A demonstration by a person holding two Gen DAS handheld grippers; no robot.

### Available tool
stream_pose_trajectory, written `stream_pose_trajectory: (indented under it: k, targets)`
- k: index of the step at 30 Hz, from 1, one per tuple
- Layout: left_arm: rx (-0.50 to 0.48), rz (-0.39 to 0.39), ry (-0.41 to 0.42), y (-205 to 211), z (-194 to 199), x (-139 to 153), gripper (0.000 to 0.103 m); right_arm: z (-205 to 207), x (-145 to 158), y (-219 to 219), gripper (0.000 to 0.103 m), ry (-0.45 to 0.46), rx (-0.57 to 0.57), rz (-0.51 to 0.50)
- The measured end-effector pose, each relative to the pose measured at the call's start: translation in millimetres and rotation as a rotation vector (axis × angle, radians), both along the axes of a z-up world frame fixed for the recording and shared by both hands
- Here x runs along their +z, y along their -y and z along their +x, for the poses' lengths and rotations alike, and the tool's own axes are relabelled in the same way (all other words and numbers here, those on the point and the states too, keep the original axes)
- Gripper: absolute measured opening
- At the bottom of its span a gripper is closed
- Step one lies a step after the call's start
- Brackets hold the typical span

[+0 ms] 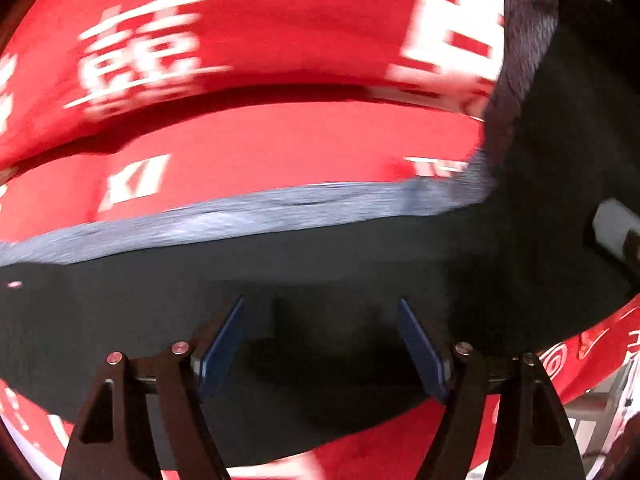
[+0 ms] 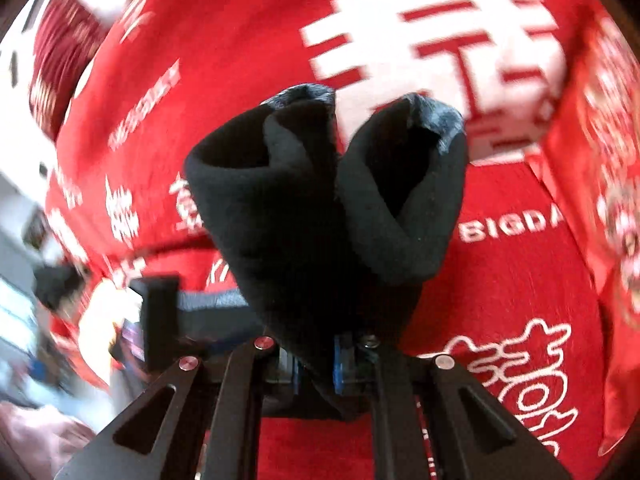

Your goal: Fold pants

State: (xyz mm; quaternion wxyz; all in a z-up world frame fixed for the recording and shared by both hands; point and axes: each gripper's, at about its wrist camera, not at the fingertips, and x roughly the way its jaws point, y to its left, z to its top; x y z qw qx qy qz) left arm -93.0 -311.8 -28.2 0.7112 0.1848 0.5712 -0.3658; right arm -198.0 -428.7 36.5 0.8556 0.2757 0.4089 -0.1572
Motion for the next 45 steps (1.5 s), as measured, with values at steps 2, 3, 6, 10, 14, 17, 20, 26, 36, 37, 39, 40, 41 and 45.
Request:
stream_pose_trajectory:
  k: [2, 3, 6, 10, 14, 17, 20, 26, 36, 37, 39, 40, 41, 45]
  targets:
    - [0.034, 0.031, -0.001, -29, 25, -1, 0.078, 21, -1, -29, 0.012, -0.06, 0.051, -0.077]
    - [0.052, 0.047, 0.005, -43, 38, -4, 0.078, 34, -6, -48, 0.013, -0.096, 0.081, -0.111]
    - [0.13, 0.109, 0.029, -90, 71, -12, 0.078, 65, -26, -94, 0.015, -0.192, 0.146, -0.196]
    - [0.209, 0.168, 0.014, -136, 109, -27, 0.078, 108, -92, -160, 0.027, -0.411, 0.233, -0.33]
    - [0.207, 0.163, 0.006, -159, 122, -28, 0.078, 110, -102, -199, 0.046, -0.488, 0.256, -0.451]
    - [0.159, 0.118, -0.04, -152, 120, -19, 0.078, 90, -81, -193, 0.054, -0.391, 0.225, -0.209]
    - [0.074, 0.024, -0.116, -135, 111, -1, 0.078, 61, -70, -159, 0.054, -0.219, 0.065, 0.173]
    - [-0.11, -0.103, -0.283, -73, 91, 11, 0.078, 21, -113, -84, 0.054, -0.006, -0.28, 0.67]
    - [-0.203, -0.068, -0.312, -33, 59, -11, 0.064, -10, -157, -69, 0.054, 0.139, -0.475, 0.923]
    - [-0.21, -0.06, -0.313, -32, 57, -12, 0.064, -10, -163, -67, 0.054, 0.143, -0.49, 0.947]
    - [-0.211, -0.044, -0.297, -30, 56, -17, 0.049, -12, -173, -63, 0.052, 0.186, -0.512, 1.007]
    - [-0.209, -0.034, -0.289, -30, 56, -17, 0.045, -10, -174, -61, 0.045, 0.185, -0.51, 1.012]
    - [-0.202, -0.035, -0.288, -31, 57, -14, 0.044, -9, -171, -60, 0.014, 0.174, -0.488, 1.001]
    - [-0.175, -0.101, -0.26, -44, 55, 21, 0.044, 4, -135, -57, 0.005, 0.184, -0.363, 0.914]
